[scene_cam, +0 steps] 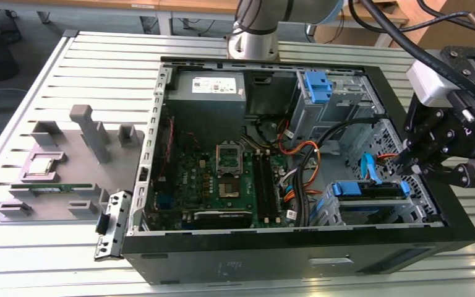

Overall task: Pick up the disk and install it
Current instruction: 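Insert the second disk wire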

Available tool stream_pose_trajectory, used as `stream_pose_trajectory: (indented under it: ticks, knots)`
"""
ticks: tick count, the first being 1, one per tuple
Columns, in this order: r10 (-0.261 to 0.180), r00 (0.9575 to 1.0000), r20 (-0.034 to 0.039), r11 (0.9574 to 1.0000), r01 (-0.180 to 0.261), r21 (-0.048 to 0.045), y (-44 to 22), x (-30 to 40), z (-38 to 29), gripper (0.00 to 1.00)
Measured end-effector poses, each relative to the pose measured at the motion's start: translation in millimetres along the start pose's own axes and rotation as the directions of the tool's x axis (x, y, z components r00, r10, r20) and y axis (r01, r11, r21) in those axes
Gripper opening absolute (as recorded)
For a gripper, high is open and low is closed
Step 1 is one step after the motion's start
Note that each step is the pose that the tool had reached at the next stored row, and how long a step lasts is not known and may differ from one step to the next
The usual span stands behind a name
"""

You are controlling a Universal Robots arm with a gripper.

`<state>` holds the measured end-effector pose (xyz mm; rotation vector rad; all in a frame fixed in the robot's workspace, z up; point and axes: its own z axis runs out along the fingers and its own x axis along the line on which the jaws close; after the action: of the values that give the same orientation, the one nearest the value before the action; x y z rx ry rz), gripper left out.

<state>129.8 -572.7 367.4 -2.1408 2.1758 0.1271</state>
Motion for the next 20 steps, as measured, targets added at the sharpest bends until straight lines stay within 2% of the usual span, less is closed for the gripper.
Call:
stream_pose_trajectory:
  ticks: [4,14,20]
  knots:
    - [0.000,1.0000,0.0002,1.0000,0.000,0.0000,-2.5,0.0,0.4,0.24]
    - [0.000,1.0000,0.0002,1.0000,0.000,0.0000,-16.3,-1.5,2.1,0.24]
    - [0.000,1.0000,0.0002,1.0000,0.000,0.0000,-21.9,-3.0,2.7,0.24]
